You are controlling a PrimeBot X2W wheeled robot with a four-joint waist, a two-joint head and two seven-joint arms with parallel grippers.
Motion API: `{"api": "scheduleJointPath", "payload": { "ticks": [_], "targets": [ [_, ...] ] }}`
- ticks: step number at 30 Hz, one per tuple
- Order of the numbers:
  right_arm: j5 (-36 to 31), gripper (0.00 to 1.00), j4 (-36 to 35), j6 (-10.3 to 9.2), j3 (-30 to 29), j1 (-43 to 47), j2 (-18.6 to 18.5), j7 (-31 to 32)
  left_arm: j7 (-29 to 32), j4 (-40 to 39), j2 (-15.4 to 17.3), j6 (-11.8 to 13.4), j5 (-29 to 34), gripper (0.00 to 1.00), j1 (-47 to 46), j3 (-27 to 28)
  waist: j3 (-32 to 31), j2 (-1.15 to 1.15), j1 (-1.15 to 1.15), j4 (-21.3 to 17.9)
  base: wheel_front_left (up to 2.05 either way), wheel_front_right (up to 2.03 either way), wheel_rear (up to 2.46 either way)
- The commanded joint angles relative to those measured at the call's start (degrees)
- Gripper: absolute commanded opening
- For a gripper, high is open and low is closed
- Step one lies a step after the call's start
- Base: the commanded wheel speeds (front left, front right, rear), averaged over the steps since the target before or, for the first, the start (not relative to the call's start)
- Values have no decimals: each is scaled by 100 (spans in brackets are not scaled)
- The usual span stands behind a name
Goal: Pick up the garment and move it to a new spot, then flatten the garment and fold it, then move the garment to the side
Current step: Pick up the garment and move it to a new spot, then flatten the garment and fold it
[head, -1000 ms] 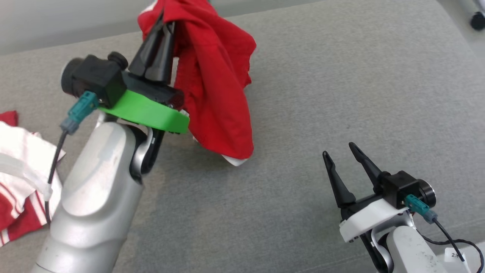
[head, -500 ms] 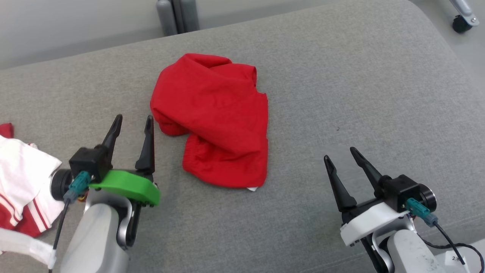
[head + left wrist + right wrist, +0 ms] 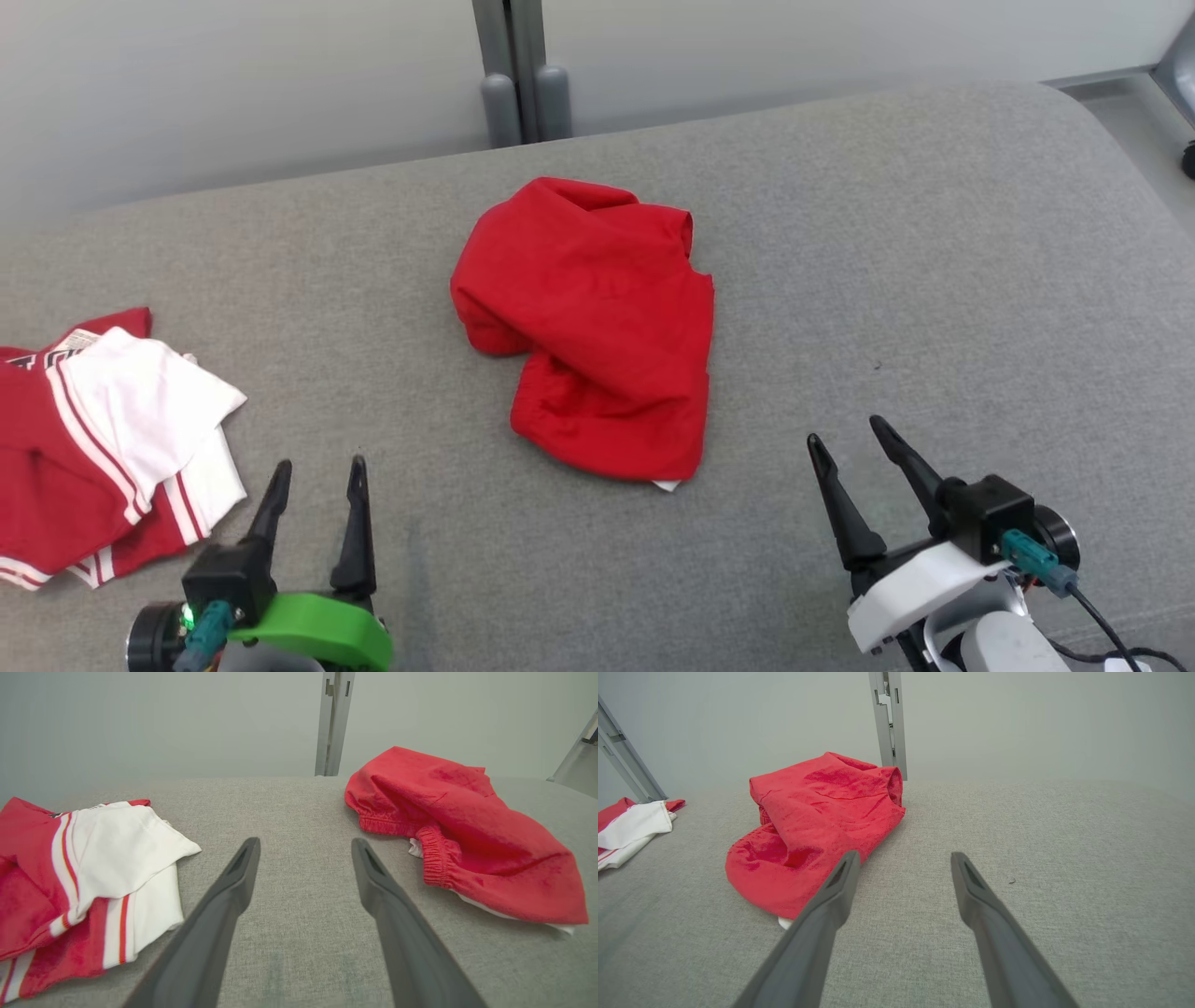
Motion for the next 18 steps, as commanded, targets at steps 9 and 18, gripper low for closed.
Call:
{"api": "scheduleJointPath", "payload": {
  "ticks": [9,18],
  "targets": [
    [9,100,125,-10,-7,269,-17,-2,-4,-47,-118,-23,-95,100,499,-82,-178,0,0,209,0,0,0],
    [8,100,19,-10,23,10,-17,-2,-4,-84,-96,-24,-122,100,5,-510,241,0,0,160,0,0,0]
  ]
}}
